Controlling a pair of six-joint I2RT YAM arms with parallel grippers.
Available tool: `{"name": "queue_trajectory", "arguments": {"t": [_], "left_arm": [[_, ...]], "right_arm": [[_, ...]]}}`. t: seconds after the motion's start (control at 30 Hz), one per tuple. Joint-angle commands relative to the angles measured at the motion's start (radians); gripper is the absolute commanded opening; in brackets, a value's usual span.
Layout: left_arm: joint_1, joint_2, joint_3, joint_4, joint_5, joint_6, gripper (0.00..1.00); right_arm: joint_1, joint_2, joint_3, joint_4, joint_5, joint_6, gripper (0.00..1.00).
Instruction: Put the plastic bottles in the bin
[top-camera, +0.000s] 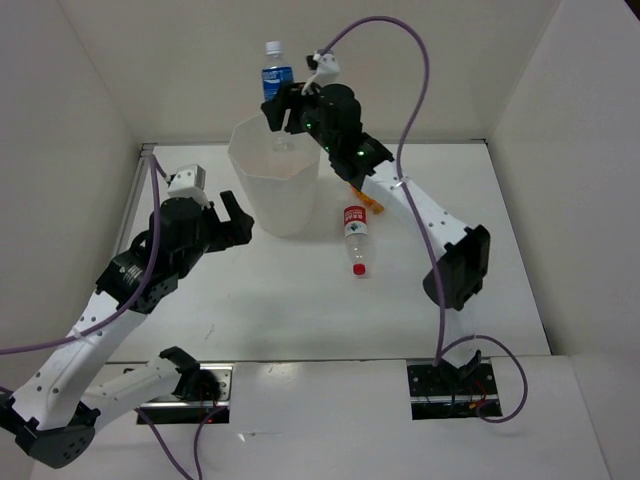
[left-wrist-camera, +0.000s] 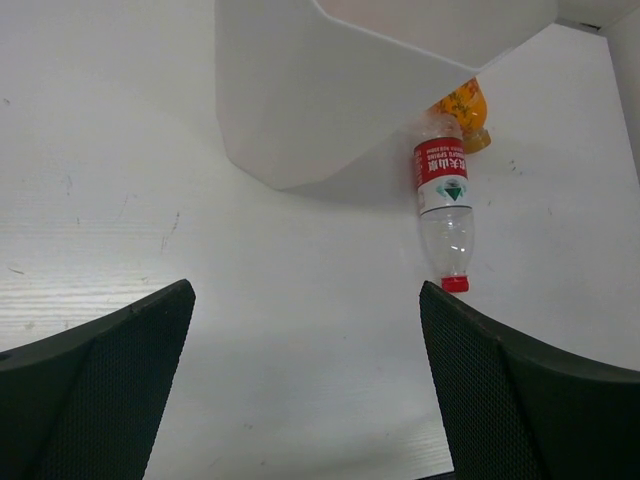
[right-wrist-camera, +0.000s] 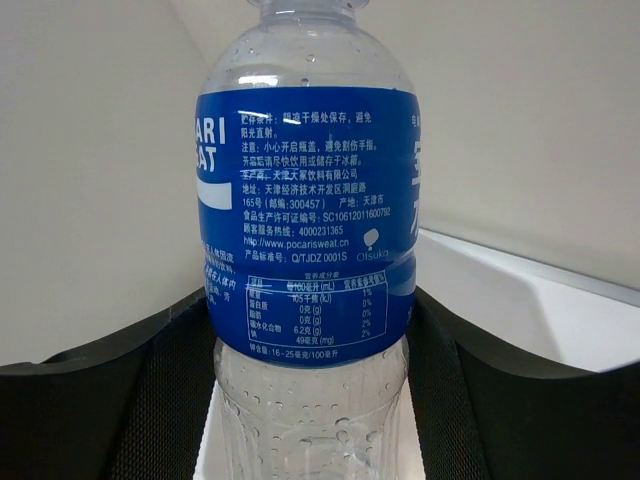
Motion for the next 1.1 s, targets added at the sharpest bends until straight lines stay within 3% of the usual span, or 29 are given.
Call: {"name": "queue_trajectory", "arguments": {"t": [0.0,0.13,0.27,0.43,0.5,0.63,0.93,1.07], "left_arm": [[0.006,0.003,-0.005,0.014,0.029,0.006,1.00],[0.006,0.012,-0.005,0.014,0.038,0.006,1.00],[0.006,0.012,-0.005,0.014,0.038,0.006,1.00],[0.015,0.012,-0.014,0.014,0.038,0.006,1.00],[0.015,0.012,-0.014,0.014,0.038,0.006,1.00],[0.015,0.030,-0.014,0.023,0.058,0.006,1.00],[0.015,0.075,-0.014,0.055,0.090,0.006,1.00],[0.015,0.153,-0.002,0.098,0.134,-0.004,1.00]], "right_arm": [[0.030,0.112,0.179,-0.028,-0.012,-0.084,0.49],[0.041,0.238,0.350,-0.143,-0.014,-0.084,0.58],[0.051,0.270,0.386,-0.197,-0.005,-0.075,0.66],[0.060,0.133,0.183,-0.107,0.038,-0.076,0.73],[0.060,0.082,0.071,-0.038,0.038,-0.076,0.87],[0.060,0.030,0.042,-0.038,0.067,-0.089,1.00],[0.060,-0.042,0.071,-0.074,0.155,-0.173,1.00],[0.019,-0.163,-0.046,-0.073,0.187,-0.133,1.00]]}}
